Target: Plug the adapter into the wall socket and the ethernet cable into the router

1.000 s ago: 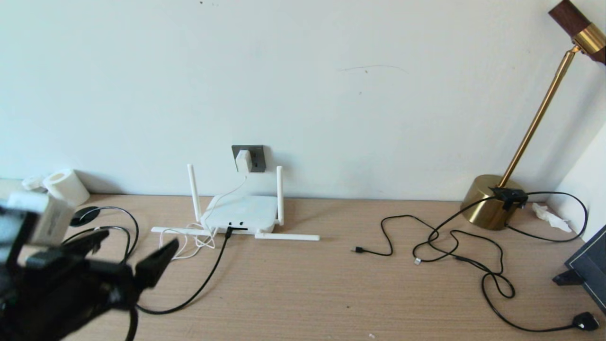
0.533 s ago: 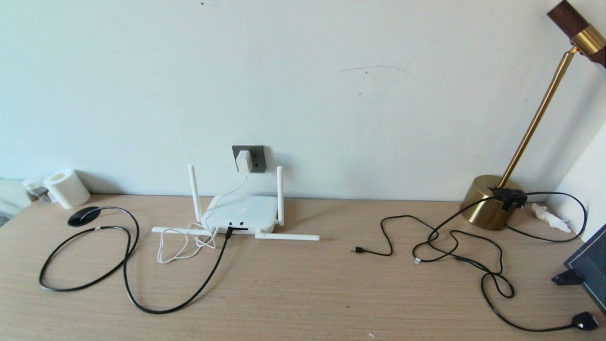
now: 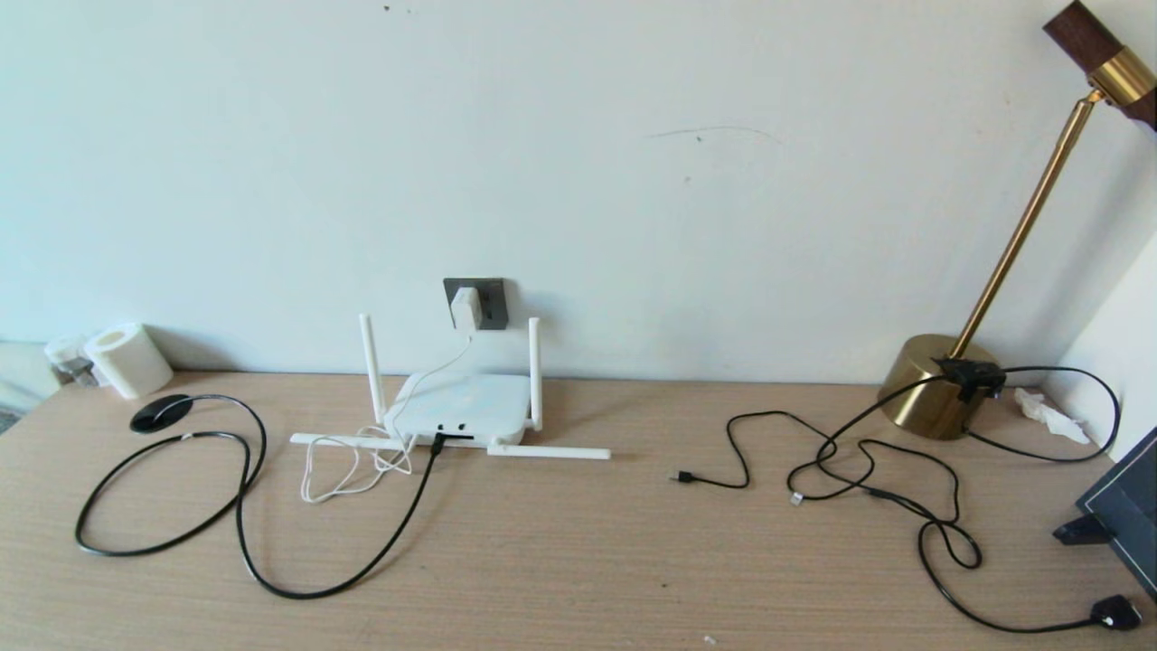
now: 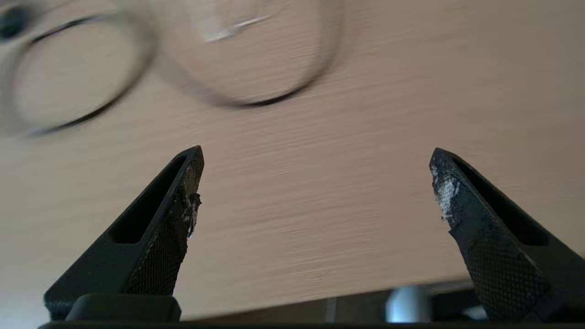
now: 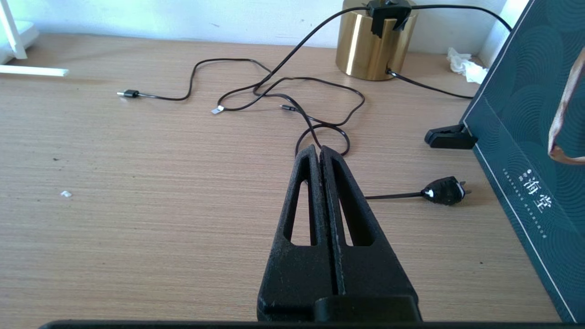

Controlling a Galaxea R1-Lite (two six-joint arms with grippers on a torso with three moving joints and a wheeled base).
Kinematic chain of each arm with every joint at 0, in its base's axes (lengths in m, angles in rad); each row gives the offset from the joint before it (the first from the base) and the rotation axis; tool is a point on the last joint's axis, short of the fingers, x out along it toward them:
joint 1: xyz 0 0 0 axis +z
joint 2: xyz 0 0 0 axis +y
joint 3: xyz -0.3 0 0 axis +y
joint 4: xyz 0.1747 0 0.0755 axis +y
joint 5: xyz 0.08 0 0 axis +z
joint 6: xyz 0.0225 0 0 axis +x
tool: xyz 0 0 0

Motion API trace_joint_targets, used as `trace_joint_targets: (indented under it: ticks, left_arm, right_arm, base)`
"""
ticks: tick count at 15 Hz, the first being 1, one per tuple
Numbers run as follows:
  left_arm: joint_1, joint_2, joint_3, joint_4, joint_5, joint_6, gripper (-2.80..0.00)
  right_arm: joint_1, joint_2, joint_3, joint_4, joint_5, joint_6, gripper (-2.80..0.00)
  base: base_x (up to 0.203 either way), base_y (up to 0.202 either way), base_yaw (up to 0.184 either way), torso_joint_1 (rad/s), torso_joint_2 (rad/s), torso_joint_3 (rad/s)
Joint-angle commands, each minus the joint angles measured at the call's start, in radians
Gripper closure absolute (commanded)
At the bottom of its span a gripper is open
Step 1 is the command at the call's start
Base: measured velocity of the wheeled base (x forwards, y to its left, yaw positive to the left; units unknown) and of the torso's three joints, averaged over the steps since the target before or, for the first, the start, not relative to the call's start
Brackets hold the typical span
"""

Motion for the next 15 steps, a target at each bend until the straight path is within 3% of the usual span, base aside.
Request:
trace_joint_targets:
  ticks: [1, 3, 5, 6, 8, 10, 13, 15]
  left_arm:
    - [0.009, -0.063, 0.017, 0.009, -0.185, -0.001, -2.80]
    - [0.054, -0.058, 0.024, 0.028, -0.161, -0.042, -2.80]
    - [0.199, -0.096, 0.026, 0.029, -0.142, -0.063, -2.80]
    - [0.237, -0.147, 0.027, 0.028, -0.141, -0.059, -2.80]
    - [0.222, -0.300, 0.029, 0.024, -0.159, -0.041, -2.80]
    - [0.201, -0.342, 0.031, 0.018, -0.157, -0.043, -2.80]
    - [0.201, -0.342, 0.031, 0.016, -0.129, -0.120, -2.80]
    - [0.201, -0.342, 0.031, 0.015, -0.122, -0.134, -2.80]
  right_arm:
    - [0.000, 0.001, 0.000, 0.000, -0.002, 0.005, 0.00]
    - [0.000, 0.000, 0.000, 0.000, -0.002, 0.020, 0.00]
    - [0.000, 0.002, 0.000, -0.001, -0.002, 0.025, 0.00]
    - [0.000, 0.001, 0.000, 0.000, -0.003, 0.023, 0.00]
    - [0.000, 0.002, 0.000, 0.000, -0.002, 0.012, 0.00]
    - [0.000, 0.001, 0.000, 0.000, -0.001, 0.009, 0.00]
    - [0.000, 0.000, 0.000, 0.000, -0.004, 0.022, 0.00]
    - [0.000, 0.002, 0.000, 0.000, -0.004, 0.029, 0.00]
  base:
    - [0.000, 0.000, 0.000, 0.000, 0.00, 0.000]
    - [0.000, 0.000, 0.000, 0.000, 0.00, 0.000]
    - [0.000, 0.000, 0.000, 0.000, 0.00, 0.000]
    - [0.000, 0.000, 0.000, 0.000, 0.00, 0.000]
    - [0.000, 0.000, 0.000, 0.000, 0.00, 0.000]
    - [0.000, 0.000, 0.000, 0.000, 0.00, 0.000]
    - [0.000, 0.000, 0.000, 0.000, 0.00, 0.000]
    - [0.000, 0.000, 0.000, 0.000, 0.00, 0.000]
